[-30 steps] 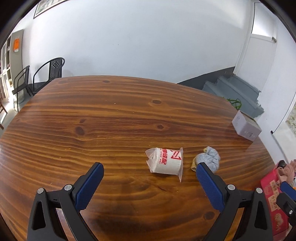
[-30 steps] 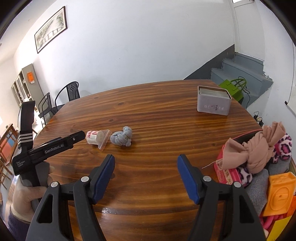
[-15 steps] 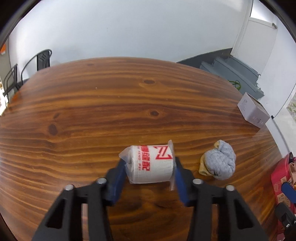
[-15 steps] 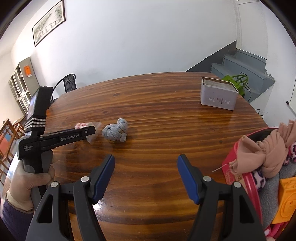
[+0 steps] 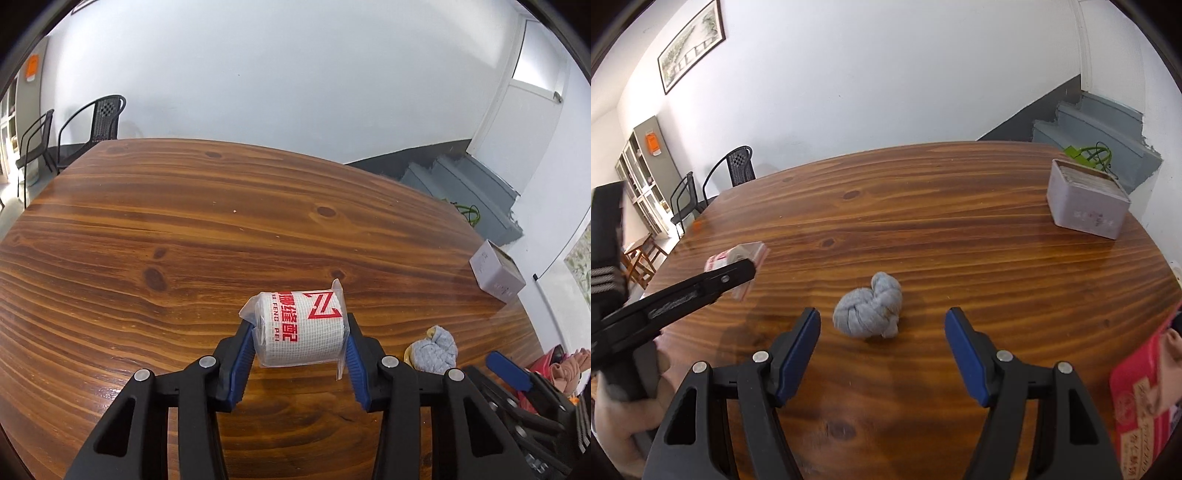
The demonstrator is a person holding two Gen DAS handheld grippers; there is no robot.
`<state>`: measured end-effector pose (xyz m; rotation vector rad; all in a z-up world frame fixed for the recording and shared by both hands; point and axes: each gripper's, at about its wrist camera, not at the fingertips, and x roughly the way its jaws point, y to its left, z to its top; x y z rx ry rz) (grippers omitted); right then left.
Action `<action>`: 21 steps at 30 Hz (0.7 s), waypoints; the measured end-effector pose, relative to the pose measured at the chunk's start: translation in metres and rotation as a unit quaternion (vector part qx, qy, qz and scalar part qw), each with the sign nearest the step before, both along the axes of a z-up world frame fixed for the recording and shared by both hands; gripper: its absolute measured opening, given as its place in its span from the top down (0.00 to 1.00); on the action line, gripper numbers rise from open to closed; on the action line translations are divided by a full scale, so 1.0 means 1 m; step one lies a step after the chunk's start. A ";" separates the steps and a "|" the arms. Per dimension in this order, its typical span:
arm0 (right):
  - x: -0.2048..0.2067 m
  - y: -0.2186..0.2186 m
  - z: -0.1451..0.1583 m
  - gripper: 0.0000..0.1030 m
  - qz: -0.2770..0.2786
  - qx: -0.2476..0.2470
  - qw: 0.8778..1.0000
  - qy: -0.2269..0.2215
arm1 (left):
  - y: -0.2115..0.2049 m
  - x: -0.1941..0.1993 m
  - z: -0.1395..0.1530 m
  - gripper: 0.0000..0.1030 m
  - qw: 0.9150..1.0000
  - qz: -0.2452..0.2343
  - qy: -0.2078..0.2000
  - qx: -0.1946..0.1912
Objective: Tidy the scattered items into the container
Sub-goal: 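Grasp the white drink carton with the left gripper while the right grasps the grey knotted sock, then carry the drink carton and grey sock into the pink tin and open both grippers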
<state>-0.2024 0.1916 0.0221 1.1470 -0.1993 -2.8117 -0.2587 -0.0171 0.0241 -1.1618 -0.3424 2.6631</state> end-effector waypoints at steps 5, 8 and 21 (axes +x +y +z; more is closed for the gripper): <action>-0.027 0.001 -0.018 0.29 -0.010 -0.010 0.999 -0.031 | 0.003 -0.003 -0.001 0.55 1.000 -0.005 -0.004 0.000; -0.032 -0.001 -0.027 0.55 0.011 -0.015 0.998 -0.056 | 0.009 -0.002 -0.003 0.55 1.000 -0.011 -0.005 -0.004; 0.045 0.015 0.019 0.57 -0.002 0.000 1.000 0.014 | 0.032 0.016 0.021 0.55 0.999 -0.042 0.025 0.003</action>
